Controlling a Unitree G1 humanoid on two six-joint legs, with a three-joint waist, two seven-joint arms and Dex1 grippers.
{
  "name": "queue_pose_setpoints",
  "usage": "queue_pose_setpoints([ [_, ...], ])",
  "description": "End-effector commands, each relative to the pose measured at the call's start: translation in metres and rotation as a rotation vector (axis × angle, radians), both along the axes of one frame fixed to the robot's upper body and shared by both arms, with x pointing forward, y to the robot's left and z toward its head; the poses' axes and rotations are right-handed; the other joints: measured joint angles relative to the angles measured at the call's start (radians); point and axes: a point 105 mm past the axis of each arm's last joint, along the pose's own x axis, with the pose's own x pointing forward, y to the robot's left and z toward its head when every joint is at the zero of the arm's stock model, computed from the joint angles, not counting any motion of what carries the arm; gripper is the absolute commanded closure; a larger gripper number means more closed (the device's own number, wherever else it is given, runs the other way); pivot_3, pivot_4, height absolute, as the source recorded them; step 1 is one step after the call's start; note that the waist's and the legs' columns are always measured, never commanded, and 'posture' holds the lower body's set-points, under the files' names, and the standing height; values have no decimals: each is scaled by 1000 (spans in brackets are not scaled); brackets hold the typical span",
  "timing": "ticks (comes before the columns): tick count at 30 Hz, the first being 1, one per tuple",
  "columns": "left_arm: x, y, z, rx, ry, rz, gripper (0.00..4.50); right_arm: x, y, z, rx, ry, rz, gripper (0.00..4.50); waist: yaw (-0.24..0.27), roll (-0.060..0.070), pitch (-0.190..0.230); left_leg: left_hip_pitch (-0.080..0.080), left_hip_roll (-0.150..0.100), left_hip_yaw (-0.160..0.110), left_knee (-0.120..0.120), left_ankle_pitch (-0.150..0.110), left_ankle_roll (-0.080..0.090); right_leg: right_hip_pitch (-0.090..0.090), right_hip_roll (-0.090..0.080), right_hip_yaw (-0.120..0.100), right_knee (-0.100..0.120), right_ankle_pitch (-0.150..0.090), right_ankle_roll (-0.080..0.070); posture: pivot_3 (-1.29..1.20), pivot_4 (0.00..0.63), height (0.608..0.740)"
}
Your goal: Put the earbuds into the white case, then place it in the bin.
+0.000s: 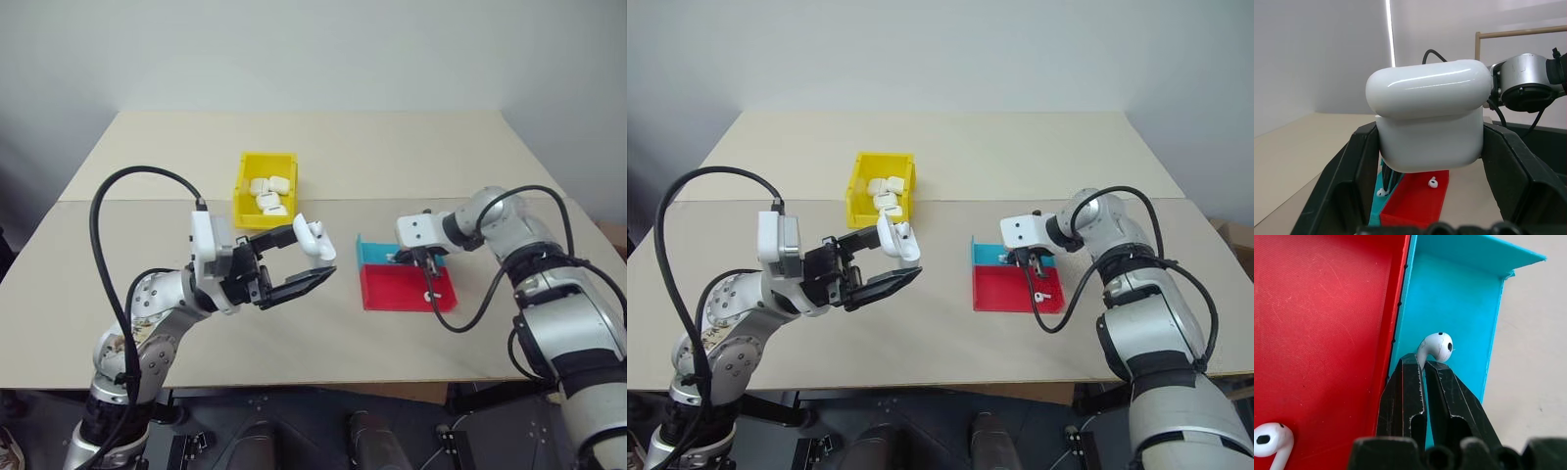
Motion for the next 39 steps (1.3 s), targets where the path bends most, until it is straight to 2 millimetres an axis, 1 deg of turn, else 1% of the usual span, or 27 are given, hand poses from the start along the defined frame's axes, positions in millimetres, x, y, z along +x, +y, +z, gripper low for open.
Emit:
queue_pose_setpoints([
  [1,-4,-3,9,-15,-38,-28,1652,-4,-1,8,22,0,19,4321,0,0,0,0,0,0,0,0,0,0,0,0,0,0,0,0,150,740],
  [2,-4,-3,9,-15,-38,-28,1652,-5,0,8,22,1,26,4321,0,0,0,0,0,0,0,0,0,0,0,0,0,0,0,0,150,740],
  [7,-4,-3,10,-16,-37,-30,1652,5,4,15,34,-51,-1,4321,-2,0,0,0,0,0,0,0,0,0,0,0,0,0,0,0,150,740],
  [10,-5,-4,10,-13,-36,-40,1652,7,7,13,14,-59,12,4321,-4,0,0,0,0,0,0,0,0,0,0,0,0,0,0,0,150,740],
  [14,-7,-5,9,-10,-39,-44,1652,10,3,7,-40,-67,-2,3231,-2,0,0,0,0,1,0,0,0,0,0,0,0,0,0,0,150,740],
  [16,-8,-5,9,-8,-42,-42,1652,12,0,9,-68,-75,-8,2470,-2,0,0,0,0,1,0,0,0,0,0,0,0,0,0,0,150,740],
  [17,-8,-5,9,-7,-42,-40,1652,13,-1,10,-77,-82,-9,2173,-2,0,0,0,0,1,0,0,0,0,0,0,0,0,0,0,150,740],
  [20,-8,-4,9,-5,-42,-36,1652,16,0,17,-80,-88,-12,2173,-2,0,0,0,0,1,0,0,0,0,0,0,0,0,0,0,150,740],
  [25,-8,-3,8,2,-43,-34,1652,17,9,28,-69,-102,18,2173,-4,0,0,0,0,1,0,0,0,0,0,1,0,0,0,0,150,740],
  [28,-7,-2,8,6,-49,-36,1652,16,15,31,-53,-100,41,2173,-4,0,0,0,0,1,0,0,0,0,0,0,0,0,0,0,150,740],
  [33,-6,-3,8,9,-56,-38,1652,20,22,24,-45,-115,36,2173,-3,0,0,0,0,1,0,0,0,0,0,0,0,0,0,0,150,740],
  [36,-6,-4,9,13,-64,-45,1652,20,18,15,-106,-138,47,2173,-3,0,0,0,0,1,0,0,0,0,0,0,0,0,0,0,150,740],
  [39,-5,-3,10,16,-70,-46,1652,20,17,11,-118,-139,54,2173,-3,0,0,0,0,1,0,0,0,0,0,0,0,0,0,0,150,740],
])
